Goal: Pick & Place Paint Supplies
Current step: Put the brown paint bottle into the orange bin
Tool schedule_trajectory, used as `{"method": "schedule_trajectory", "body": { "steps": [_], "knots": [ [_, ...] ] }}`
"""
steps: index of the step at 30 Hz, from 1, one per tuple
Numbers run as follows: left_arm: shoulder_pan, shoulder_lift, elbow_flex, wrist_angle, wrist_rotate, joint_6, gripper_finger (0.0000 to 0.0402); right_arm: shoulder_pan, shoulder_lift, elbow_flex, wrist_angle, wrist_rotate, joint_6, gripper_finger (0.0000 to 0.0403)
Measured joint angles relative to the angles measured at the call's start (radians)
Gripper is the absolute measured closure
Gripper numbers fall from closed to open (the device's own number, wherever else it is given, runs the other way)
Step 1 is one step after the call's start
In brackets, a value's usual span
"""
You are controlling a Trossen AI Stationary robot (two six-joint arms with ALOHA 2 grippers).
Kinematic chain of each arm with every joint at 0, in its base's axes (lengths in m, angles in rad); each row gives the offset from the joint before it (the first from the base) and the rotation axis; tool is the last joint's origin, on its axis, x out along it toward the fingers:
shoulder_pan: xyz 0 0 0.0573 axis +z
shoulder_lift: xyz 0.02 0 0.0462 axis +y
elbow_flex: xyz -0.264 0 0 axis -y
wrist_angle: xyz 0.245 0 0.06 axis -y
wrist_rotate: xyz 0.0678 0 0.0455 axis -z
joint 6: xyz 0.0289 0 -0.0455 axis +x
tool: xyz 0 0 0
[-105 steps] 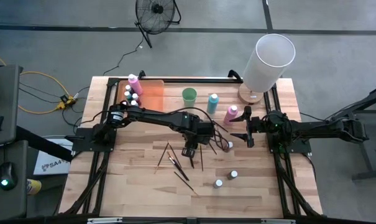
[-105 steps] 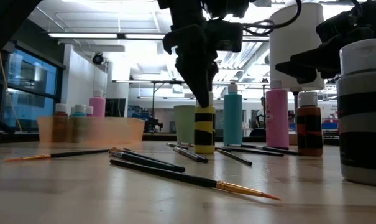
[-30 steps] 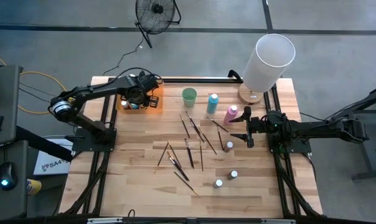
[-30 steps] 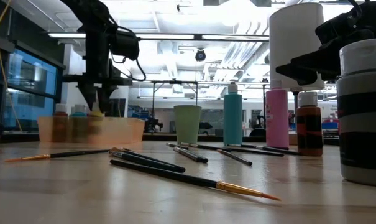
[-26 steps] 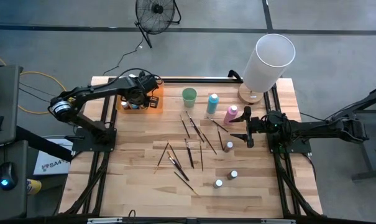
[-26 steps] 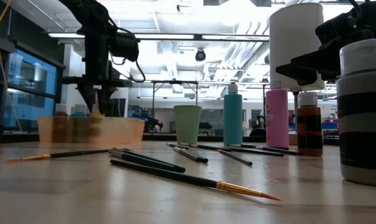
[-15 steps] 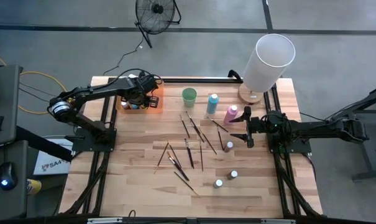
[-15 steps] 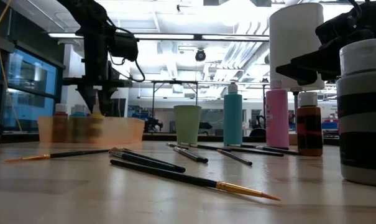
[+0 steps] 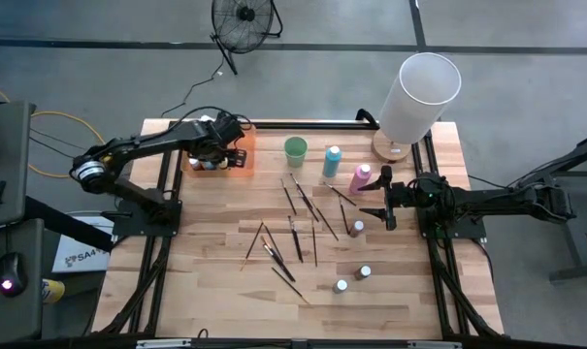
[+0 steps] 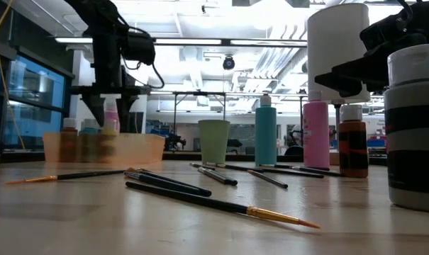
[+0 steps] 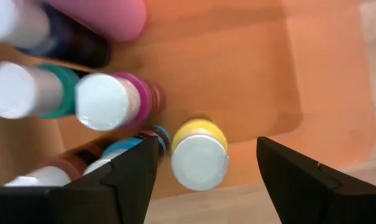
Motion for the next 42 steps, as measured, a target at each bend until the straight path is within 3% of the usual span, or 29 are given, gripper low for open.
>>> {"method": "schedule_trajectory", "body": {
  "steps": [6,15,21,26,34,42],
  "knots": [
    [-0.013,-0.064,0.011,0.052,-0.007,0.069,0.0136,0.0,0.0,0.0,0.0,0.0,0.0,0.0117],
    [-0.117,-0.066,0.143,0.143,-0.01,0.298,0.0135,0.0,0.0,0.0,0.0,0.0,0.0,0.0117],
    [-0.228,-0.037,0.149,0.303,0.075,0.467,0.0135,0.0,0.0,0.0,0.0,0.0,0.0,0.0117],
    [-0.292,-0.005,0.149,0.33,0.159,0.544,0.0135,0.0,0.0,0.0,0.0,0.0,0.0,0.0117],
    [-0.33,-0.069,0.148,0.309,0.26,0.552,0.0135,0.0,0.0,0.0,0.0,0.0,0.0,0.0117],
    [-0.418,-0.19,0.148,0.273,0.213,0.491,0.0135,0.0,0.0,0.0,0.0,0.0,0.0,0.0117]
  ]
}}
